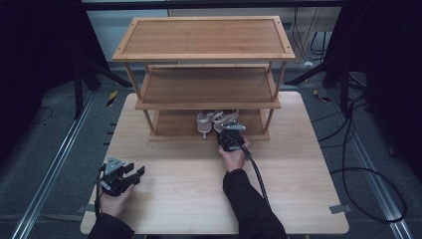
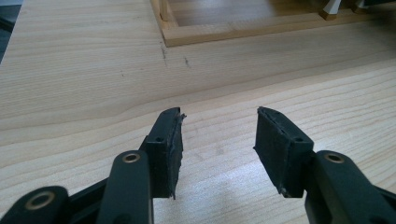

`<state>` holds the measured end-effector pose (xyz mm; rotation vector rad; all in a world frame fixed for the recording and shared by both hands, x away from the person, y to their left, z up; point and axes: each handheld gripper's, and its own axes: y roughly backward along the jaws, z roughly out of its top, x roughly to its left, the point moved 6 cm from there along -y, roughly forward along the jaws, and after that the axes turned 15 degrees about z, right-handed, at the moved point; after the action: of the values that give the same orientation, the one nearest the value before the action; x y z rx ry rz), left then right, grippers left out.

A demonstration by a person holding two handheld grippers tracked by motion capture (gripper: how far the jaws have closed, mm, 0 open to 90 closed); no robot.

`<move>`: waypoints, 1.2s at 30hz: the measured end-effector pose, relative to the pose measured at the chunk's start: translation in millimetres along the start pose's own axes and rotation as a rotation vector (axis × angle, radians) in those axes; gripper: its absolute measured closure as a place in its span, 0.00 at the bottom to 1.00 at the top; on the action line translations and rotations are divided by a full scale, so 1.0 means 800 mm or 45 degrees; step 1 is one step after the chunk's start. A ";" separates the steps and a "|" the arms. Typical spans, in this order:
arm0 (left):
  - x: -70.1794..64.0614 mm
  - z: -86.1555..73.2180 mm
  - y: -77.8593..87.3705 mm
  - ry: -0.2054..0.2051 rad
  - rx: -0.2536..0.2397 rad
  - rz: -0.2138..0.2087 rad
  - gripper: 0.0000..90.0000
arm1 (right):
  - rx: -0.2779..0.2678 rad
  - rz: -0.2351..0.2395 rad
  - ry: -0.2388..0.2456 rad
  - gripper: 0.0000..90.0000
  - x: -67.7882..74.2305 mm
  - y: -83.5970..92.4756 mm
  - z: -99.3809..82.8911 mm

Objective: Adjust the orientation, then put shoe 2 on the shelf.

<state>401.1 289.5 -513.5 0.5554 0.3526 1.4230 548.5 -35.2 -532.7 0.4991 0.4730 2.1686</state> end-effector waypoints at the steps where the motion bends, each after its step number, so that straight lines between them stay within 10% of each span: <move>1: -0.001 0.000 0.000 0.003 0.003 -0.004 0.55 | 0.001 0.000 0.000 0.88 0.000 0.000 0.000; 7: 0.000 0.000 0.001 0.000 -0.002 -0.003 0.55 | -0.004 0.005 -0.008 0.87 0.001 0.001 0.000; 15: 0.001 -0.001 0.000 0.013 0.001 -0.009 0.55 | -0.018 0.023 0.022 0.51 0.005 0.026 -0.002; 25: 0.005 -0.002 -0.001 0.015 0.009 0.007 0.50 | -0.017 0.072 0.050 0.28 -0.003 0.095 -0.011; 36: 0.006 -0.001 0.001 0.023 0.013 0.005 0.47 | -0.076 0.107 0.058 0.24 -0.017 0.180 -0.034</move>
<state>400.9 294.1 -513.4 0.5521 0.3734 1.4316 448.8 -133.0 -487.3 0.4448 0.4169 2.2718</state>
